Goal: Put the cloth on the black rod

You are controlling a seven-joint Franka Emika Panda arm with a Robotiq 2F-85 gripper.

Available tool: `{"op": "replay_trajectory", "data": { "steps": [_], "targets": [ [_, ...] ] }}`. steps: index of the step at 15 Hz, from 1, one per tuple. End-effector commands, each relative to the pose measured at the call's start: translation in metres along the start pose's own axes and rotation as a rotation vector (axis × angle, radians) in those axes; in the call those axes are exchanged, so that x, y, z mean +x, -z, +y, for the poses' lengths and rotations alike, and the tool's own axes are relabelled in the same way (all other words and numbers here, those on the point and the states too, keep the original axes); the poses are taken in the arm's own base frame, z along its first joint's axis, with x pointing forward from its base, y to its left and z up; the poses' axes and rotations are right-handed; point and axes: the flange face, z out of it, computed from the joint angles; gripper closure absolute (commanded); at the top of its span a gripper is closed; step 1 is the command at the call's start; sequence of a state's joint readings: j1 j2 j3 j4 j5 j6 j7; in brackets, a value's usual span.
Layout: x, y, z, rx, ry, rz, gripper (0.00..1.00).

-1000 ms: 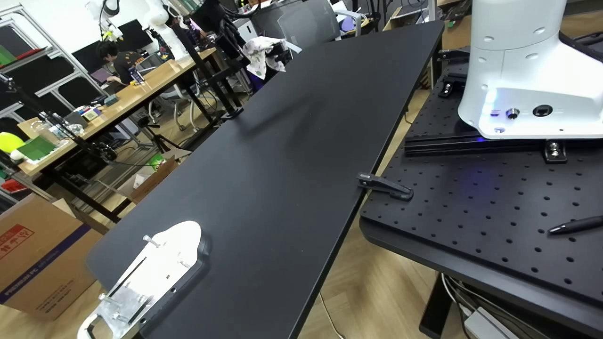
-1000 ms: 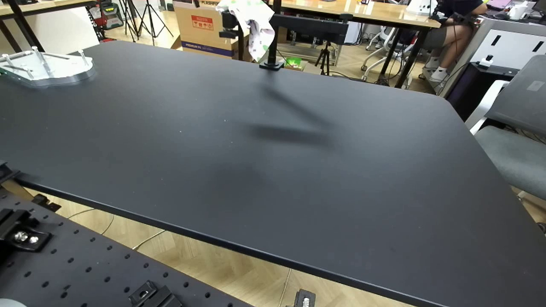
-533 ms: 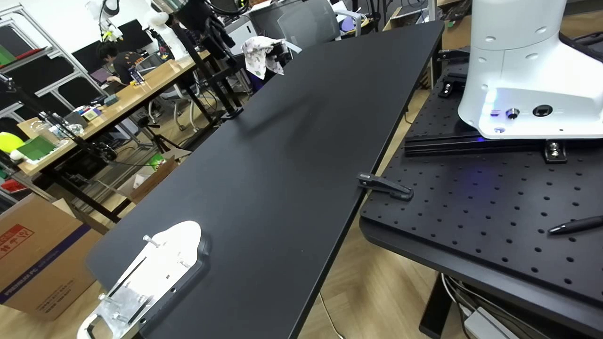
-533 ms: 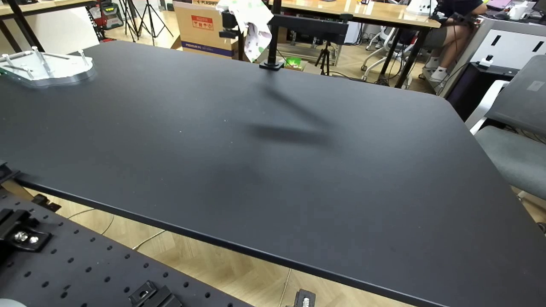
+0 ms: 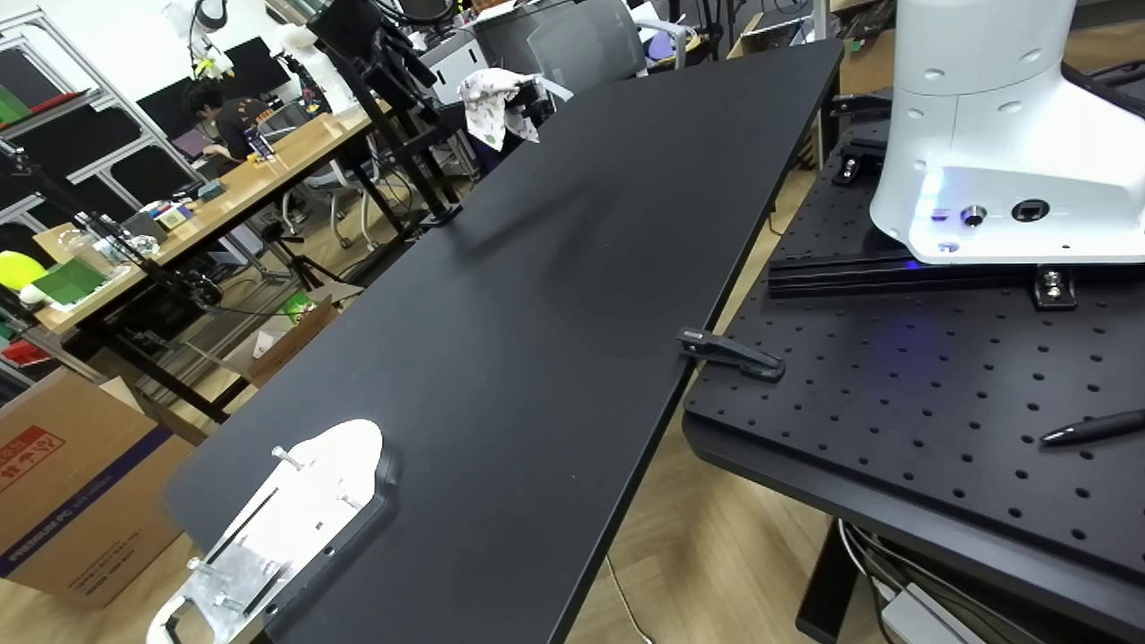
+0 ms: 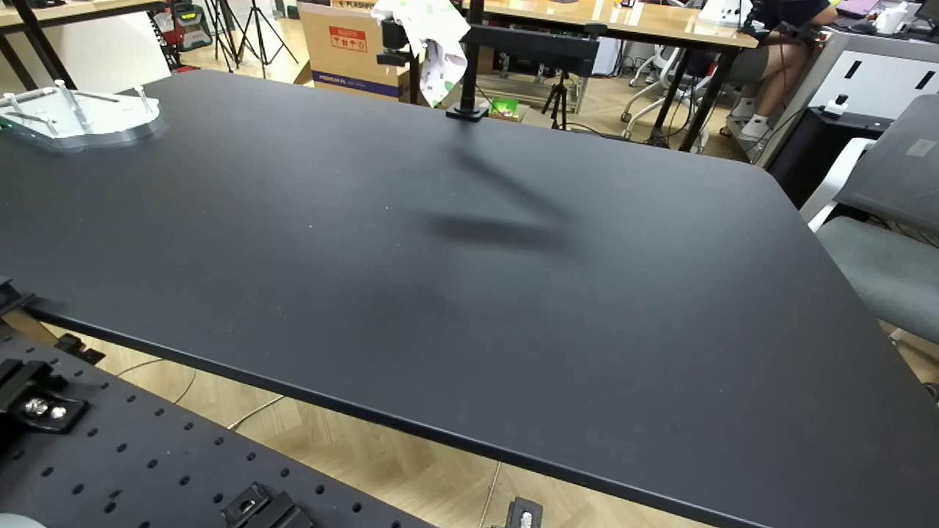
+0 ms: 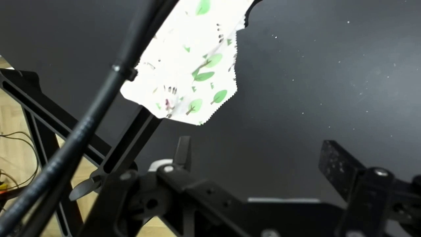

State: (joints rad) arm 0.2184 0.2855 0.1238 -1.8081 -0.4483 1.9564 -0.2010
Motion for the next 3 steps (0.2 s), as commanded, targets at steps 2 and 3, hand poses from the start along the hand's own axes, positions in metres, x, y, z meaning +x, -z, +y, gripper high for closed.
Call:
{"op": "replay_trajectory", "data": {
  "steps": [2,3],
  "targets": [
    [0.0006,0.0004,0.0,0.001,-0.001,-0.003,0.0],
    [0.0005,0.0004,0.0,0.001,-0.001,-0.004,0.0]
  ]
}}
